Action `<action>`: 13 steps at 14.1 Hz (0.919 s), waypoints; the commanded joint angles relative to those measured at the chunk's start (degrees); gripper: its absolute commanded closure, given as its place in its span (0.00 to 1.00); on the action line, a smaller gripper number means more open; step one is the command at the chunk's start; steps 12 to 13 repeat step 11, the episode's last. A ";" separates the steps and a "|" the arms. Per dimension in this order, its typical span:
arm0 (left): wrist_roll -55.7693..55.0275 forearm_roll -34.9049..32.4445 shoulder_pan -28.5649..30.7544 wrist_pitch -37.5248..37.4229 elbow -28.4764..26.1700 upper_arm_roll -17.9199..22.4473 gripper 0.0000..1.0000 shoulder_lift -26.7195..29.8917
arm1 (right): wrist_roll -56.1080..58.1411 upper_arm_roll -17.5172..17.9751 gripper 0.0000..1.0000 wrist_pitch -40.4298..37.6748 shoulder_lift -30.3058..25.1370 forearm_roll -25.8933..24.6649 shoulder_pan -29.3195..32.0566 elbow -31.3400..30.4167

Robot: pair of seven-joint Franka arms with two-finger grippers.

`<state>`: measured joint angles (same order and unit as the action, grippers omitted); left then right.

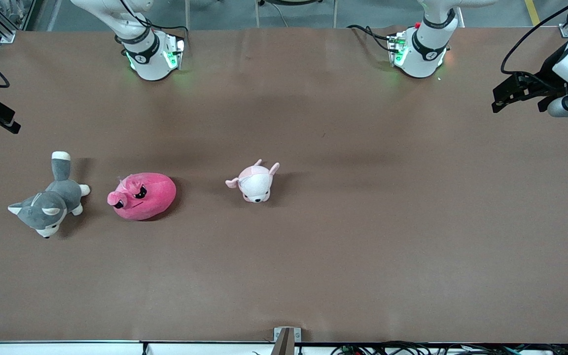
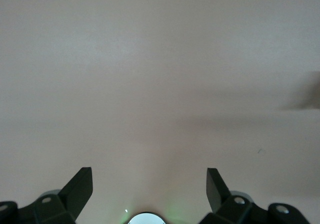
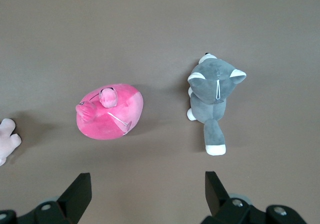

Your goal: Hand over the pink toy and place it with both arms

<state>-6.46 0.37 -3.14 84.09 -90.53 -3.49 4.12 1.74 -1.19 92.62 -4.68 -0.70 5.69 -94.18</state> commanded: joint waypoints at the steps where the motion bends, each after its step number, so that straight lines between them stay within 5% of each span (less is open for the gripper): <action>1: 1.45 -0.63 0.33 0.28 -0.26 -0.11 0.00 0.71 | 0.64 0.93 0.00 0.89 -2.26 -1.40 0.81 -2.41; 13: 1.18 -0.90 0.33 0.28 1.14 0.07 0.00 -0.08 | 0.55 1.02 0.00 0.01 -2.09 -1.76 0.81 -2.23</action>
